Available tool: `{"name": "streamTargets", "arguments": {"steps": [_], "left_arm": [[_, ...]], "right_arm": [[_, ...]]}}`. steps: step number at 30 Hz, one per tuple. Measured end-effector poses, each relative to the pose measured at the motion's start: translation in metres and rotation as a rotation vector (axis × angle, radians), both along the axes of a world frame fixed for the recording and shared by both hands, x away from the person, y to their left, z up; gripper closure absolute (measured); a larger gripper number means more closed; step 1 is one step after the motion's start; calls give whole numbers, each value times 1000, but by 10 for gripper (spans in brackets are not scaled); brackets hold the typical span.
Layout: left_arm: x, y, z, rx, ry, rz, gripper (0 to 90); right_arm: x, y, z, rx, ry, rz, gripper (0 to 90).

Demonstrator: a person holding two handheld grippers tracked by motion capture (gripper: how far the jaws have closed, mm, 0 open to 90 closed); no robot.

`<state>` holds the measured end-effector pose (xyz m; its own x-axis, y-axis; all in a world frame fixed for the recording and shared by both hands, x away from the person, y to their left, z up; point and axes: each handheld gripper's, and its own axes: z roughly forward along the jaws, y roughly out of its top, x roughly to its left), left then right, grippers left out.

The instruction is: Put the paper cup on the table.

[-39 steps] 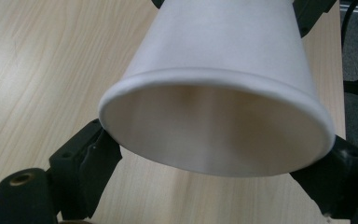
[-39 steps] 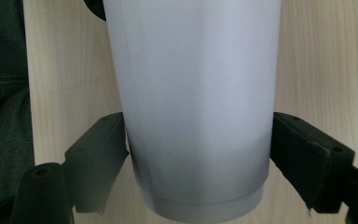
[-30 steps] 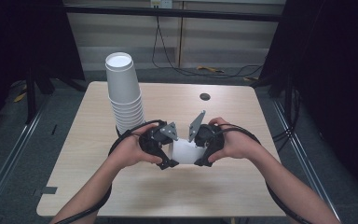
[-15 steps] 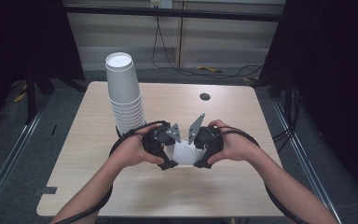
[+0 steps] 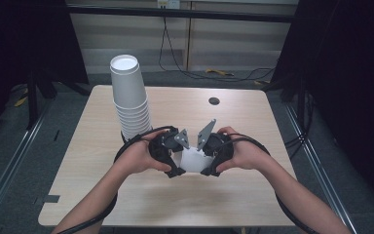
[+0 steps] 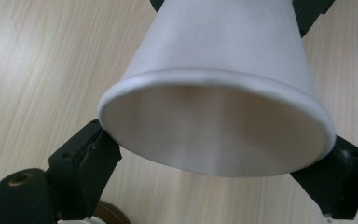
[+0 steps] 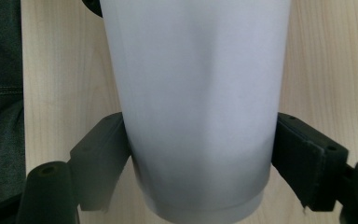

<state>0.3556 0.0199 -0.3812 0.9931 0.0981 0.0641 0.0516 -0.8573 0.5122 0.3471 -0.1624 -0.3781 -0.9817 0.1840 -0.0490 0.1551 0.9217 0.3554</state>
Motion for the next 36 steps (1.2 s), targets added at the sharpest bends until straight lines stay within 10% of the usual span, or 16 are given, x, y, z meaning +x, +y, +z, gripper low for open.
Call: {"name": "streamTargets", "arguments": {"steps": [12, 22, 36], "left_arm": [[-1, -1, -1, 18, -22, -15, 131], [2, 13, 2, -150, 11, -10, 100], [5, 10, 1, -170, 12, -16, 98]], "right_arm": [[0, 2, -4, 5, -3, 14, 249], [1, -13, -6, 139, -26, 23, 254], [1, -25, -6, 175, -36, 32, 259]]}}
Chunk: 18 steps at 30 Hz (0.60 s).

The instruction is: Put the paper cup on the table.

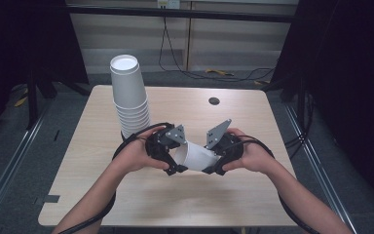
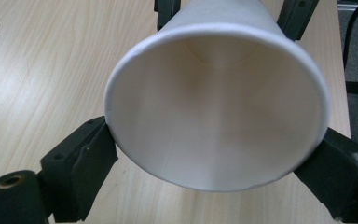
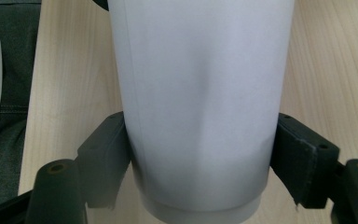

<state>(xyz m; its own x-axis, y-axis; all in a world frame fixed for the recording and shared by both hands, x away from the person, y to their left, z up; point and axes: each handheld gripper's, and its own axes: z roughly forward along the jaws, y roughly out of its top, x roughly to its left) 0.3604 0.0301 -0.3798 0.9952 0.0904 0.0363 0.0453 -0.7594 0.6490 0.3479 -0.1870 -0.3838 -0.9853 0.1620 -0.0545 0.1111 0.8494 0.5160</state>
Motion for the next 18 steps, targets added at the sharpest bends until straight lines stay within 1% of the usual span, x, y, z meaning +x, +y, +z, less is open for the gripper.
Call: {"name": "streamTargets", "arguments": {"steps": [1, 2, 4, 5, 6, 9, 11, 12, 14, 18], "left_arm": [[0, 1, -1, -6, -4, 4, 98], [1, 1, 0, -9, 2, 0, 95], [1, 3, -1, -28, 1, 6, 97], [1, 4, -1, -35, 7, 3, 95], [1, 4, -1, -40, 4, 6, 96], [1, 5, -2, -41, 7, 5, 96], [1, 5, -1, -32, 3, 6, 97], [1, 5, -1, -35, 7, 6, 96], [1, 5, -1, -39, 1, 6, 94], [2, 6, 0, -50, 4, 1, 78]], "right_arm": [[0, 0, 0, -1, 7, -2, 259], [0, 0, 0, 1, -3, -4, 259], [0, -1, 0, 6, 4, -5, 259], [0, -1, 0, 12, 0, -7, 259], [0, -2, 0, 20, 12, -5, 259], [0, -1, -1, 19, 2, -4, 259], [1, -1, -1, 14, 7, -2, 259], [1, 0, -1, 11, 4, -3, 259], [1, 0, 0, 10, 10, -4, 259], [1, 1, 0, 18, 15, 0, 258]]}}
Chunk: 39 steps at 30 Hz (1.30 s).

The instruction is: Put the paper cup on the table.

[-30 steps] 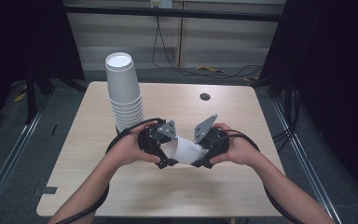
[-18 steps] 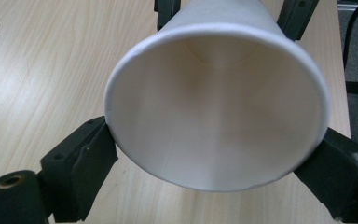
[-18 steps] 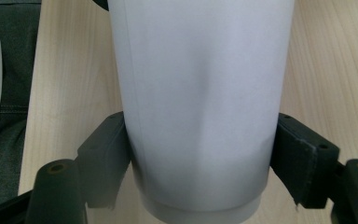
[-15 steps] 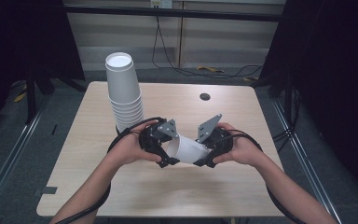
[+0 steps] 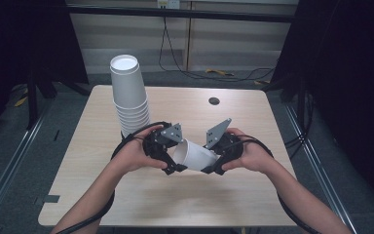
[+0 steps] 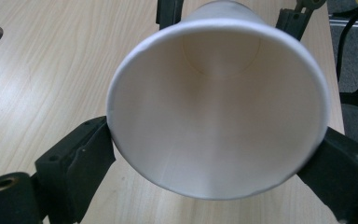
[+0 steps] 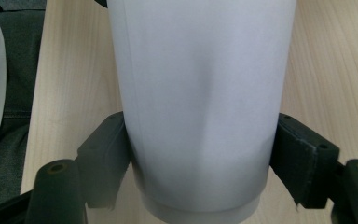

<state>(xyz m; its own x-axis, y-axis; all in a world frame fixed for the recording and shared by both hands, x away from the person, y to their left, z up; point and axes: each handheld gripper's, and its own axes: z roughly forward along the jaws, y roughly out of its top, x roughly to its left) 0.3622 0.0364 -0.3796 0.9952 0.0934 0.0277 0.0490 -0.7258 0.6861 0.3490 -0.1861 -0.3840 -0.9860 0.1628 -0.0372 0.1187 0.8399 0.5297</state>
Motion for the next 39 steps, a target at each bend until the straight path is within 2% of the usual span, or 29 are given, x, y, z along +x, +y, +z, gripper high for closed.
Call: {"name": "streamTargets", "arguments": {"steps": [4, 14, 20, 24, 26, 39], "left_arm": [[1, 1, 1, -32, 8, 1, 83], [2, -1, 2, -56, 9, 4, 87], [3, 0, 2, -85, 14, 16, 88], [2, 1, 3, -87, 14, 21, 89], [2, 1, 3, -106, 17, 32, 88], [1, 2, 6, -102, 8, 41, 113]], "right_arm": [[1, -1, -1, 9, -2, -3, 258], [1, -1, -4, 11, -1, -12, 256], [2, -1, -4, 13, 1, -23, 255], [2, 0, -4, 12, 1, -26, 254], [2, 0, -5, 18, 5, -28, 254], [3, 3, -9, 43, 4, -49, 253]]}}
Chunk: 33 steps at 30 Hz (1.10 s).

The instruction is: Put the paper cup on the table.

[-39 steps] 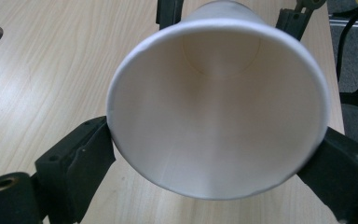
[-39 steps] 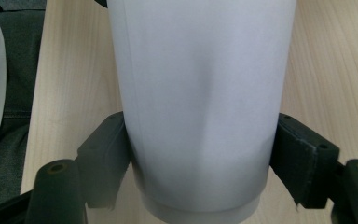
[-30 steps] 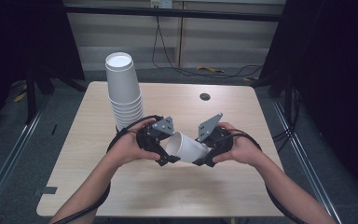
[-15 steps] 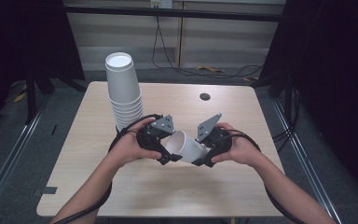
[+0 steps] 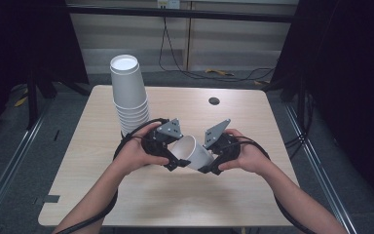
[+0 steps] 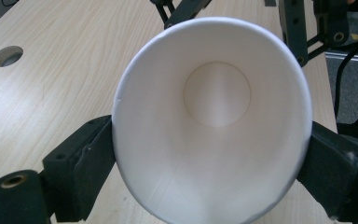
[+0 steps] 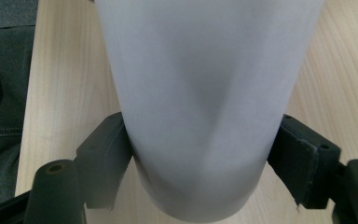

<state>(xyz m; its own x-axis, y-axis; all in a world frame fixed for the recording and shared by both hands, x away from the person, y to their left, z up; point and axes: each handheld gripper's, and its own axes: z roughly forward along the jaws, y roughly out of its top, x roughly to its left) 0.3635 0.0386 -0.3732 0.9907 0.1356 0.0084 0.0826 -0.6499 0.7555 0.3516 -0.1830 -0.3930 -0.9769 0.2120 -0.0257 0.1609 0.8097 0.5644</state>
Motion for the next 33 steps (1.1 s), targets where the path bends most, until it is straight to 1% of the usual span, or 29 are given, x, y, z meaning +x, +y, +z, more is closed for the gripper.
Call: {"name": "streamTargets", "arguments": {"steps": [1, 3, 5, 8, 9, 10, 11, 13, 14, 15, 16, 17, 20, 21, 23, 24, 25, 26, 28, 29, 30, 32, 33], "left_arm": [[0, 0, 0, 5, -3, 0, 113], [0, -1, 0, 12, -5, 3, 113], [-1, -2, 1, 17, -5, 8, 116], [-1, -1, 2, 23, -7, 8, 120], [-1, 0, 2, 24, 2, 11, 121], [0, 0, 2, 37, -3, 14, 121], [-1, 1, 2, 49, -3, 26, 121], [-1, 2, 2, 86, -19, 46, 121], [0, 5, 1, 95, -17, 51, 121], [0, 6, 1, 95, -12, 54, 121], [0, 7, 1, 101, -7, 59, 121], [0, 8, 0, 118, -14, 61, 121], [0, 8, -3, 165, -23, 66, 120], [0, 8, -6, 171, -20, 72, 118], [0, 7, -9, 198, -13, 76, 117], [0, 6, -11, 216, -10, 78, 117], [0, 6, -13, 227, 1, 81, 116], [0, 5, -13, 236, 1, 77, 115], [-1, 4, -16, 253, 7, 75, 114], [-1, 4, -17, 261, 9, 75, 113], [-2, 3, -18, 272, 5, 68, 113], [-2, 3, -20, 297, 14, 67, 111], [-2, 2, -20, 305, 11, 65, 111]], "right_arm": [[0, 0, -1, 6, 10, 1, 253], [1, 1, -3, 8, 3, -1, 252], [1, 1, -5, 12, 8, -4, 252], [0, 1, -5, 19, 2, -6, 248], [-1, 1, -6, 25, 3, -12, 246], [-1, 1, -6, 33, 7, -18, 242], [-1, 0, -6, 38, -5, -27, 237], [-2, -1, -5, 55, -4, -43, 199], [-1, -3, -5, 67, -4, -57, 174], [0, -6, -6, 74, 0, -68, 174], [0, -8, -6, 73, -5, -72, 173], [-1, -10, -7, 73, -8, -70, 167], [0, -16, -10, 68, -3, -100, 160], [0, -18, -12, 63, -9, -108, 153], [-1, -22, -15, 68, -4, -130, 153], [-1, -24, -17, 69, -11, -143, 153], [-1, -26, -20, 78, -3, -156, 152], [-1, -28, -22, 79, 4, -167, 148], [-1, -31, -26, 82, 1, -177, 145], [-2, -33, -29, 79, 7, -185, 140], [-2, -34, -31, 78, 3, -197, 142], [-1, -37, -36, 86, 0, -214, 138], [-1, -39, -39, 92, 1, -228, 140]]}}
